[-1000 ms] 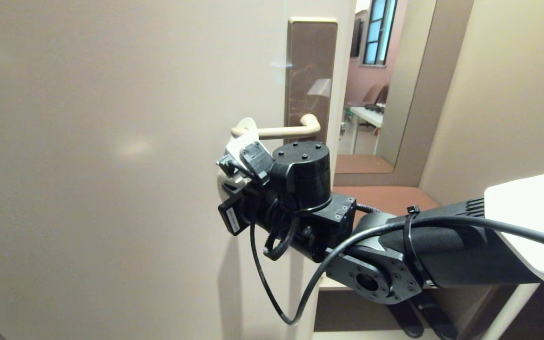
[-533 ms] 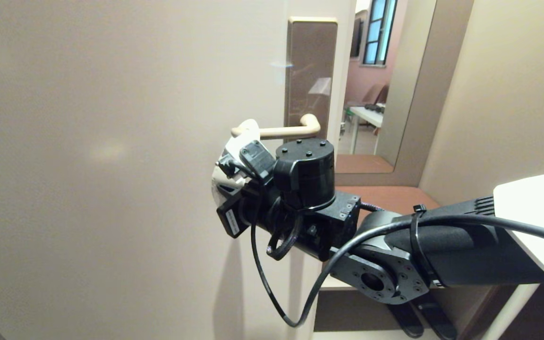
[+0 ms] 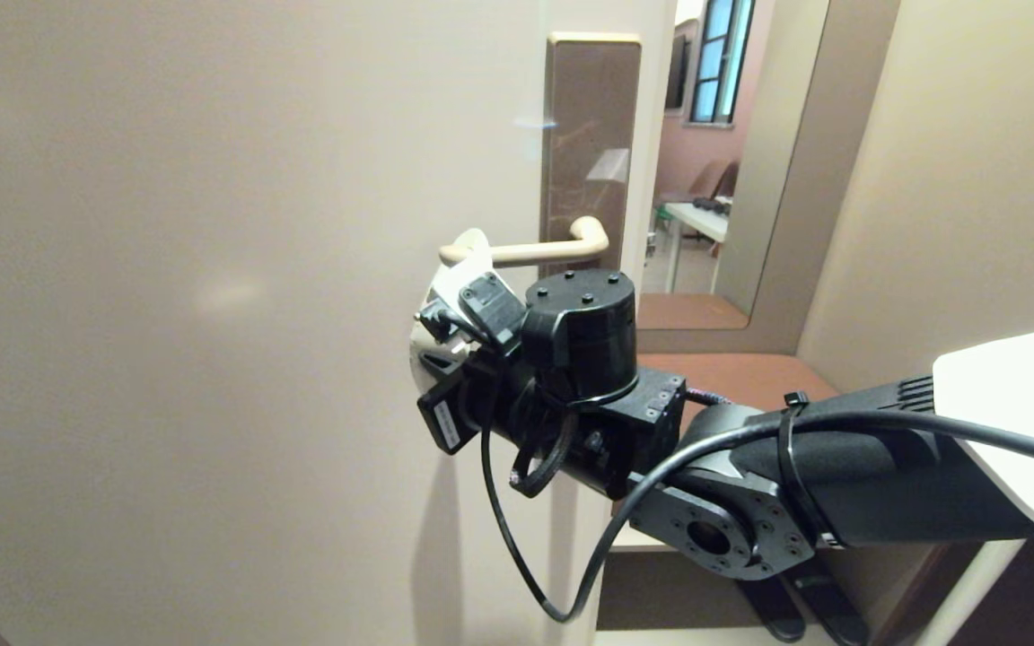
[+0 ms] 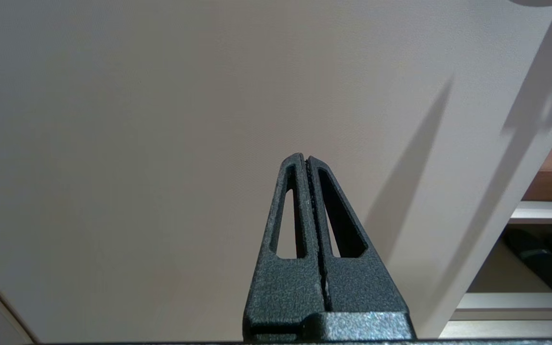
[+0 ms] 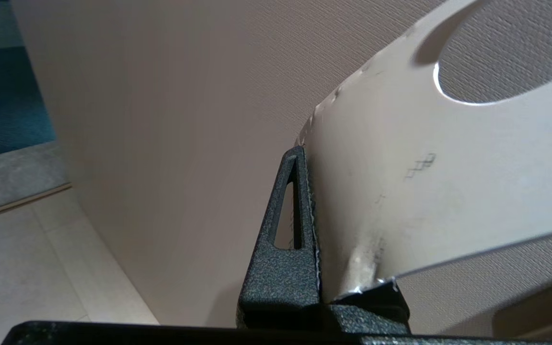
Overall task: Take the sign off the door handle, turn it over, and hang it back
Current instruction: Take down the sign
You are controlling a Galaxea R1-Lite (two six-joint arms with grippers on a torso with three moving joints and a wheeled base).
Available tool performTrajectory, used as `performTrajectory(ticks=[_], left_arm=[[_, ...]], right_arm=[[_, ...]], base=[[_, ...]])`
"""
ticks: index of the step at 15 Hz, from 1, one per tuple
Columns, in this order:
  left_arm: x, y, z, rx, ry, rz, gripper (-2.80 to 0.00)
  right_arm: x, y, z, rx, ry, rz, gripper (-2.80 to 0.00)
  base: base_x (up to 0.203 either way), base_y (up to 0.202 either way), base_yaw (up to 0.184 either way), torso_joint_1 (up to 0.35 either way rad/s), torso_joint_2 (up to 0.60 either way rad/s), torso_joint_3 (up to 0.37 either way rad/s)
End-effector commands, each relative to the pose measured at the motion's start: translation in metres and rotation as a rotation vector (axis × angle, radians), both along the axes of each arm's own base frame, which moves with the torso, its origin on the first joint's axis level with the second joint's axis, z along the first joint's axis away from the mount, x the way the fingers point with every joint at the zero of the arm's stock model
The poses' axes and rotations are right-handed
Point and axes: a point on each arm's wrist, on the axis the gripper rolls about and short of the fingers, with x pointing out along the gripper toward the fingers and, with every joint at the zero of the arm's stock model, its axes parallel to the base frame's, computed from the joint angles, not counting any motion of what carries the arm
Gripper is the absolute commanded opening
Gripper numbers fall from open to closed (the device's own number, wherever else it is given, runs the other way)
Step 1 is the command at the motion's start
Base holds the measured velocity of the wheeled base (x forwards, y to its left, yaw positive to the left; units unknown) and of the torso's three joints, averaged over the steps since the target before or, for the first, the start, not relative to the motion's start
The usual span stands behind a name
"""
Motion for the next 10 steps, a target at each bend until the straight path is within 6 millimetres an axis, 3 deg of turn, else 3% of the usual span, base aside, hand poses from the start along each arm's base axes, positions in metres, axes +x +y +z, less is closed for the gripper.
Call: performTrajectory(ticks=[1,10], left_arm=[[0.000,0.000,0.000,-0.001,-0.001,0.000,-2.80],[0.000,0.000,0.000,-0.001,-0.001,0.001,-2.80]], right_arm=[[0.003,0.000,-0.008,-0.017,0.007,-0.028,-2.80],[0.029,-0.017,-0.021,-0.056,0.016,-0.182,-2.80]], base=[[0.000,0.000,0.000,0.000,0.00,0.000],[0.000,0.000,0.000,0.000,0.00,0.000]])
